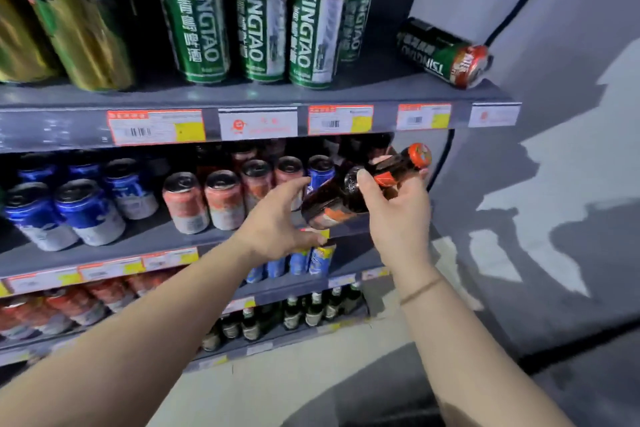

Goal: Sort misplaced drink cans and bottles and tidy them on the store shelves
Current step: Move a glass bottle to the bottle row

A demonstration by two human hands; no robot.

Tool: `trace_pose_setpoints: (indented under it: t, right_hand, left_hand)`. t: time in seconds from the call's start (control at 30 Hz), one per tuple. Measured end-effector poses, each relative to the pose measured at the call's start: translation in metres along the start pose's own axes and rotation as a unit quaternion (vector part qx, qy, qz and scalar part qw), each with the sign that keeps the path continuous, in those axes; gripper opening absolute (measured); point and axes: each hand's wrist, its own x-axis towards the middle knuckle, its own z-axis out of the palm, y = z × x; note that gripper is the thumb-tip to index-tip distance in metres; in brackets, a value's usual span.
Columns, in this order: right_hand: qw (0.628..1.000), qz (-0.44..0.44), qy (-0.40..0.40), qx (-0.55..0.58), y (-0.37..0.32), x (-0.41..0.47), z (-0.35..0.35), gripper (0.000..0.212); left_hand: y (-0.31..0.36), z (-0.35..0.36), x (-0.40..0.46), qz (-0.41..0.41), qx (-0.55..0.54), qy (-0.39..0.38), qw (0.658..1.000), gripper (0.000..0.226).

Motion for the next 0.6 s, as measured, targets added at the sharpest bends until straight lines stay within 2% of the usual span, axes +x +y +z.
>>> trace_pose_setpoints:
  t: [0.13, 0.33, 0.5, 0.6]
  right_hand:
    - [0.999, 0.007, 0.042, -0.014, 0.019, 0.023, -0.009, 0.026]
    - [0.998, -0.004, 0.017, -0.06, 0.034, 0.05, 0.002, 0.022]
    - [0.999, 0.004, 0.013, -0.048, 0.065, 0.051, 0.009, 0.021]
    - [0.998, 0.004, 0.015, -0.056, 0.074, 0.052, 0.011, 0.03]
  left_hand:
    - [0.002, 0.013, 0.02, -0.043, -0.003, -0.022, 0.999, 0.093]
    - [0.018, 0.041, 0.059, -0.044, -0.034, -0.015, 0.998, 0.084]
    - [0.013, 0.06, 0.072, -0.056, -0.061, 0.008, 0.997, 0.08]
    - [0.013, 0.075, 0.076, -0.046, -0.07, 0.023, 0.996, 0.074]
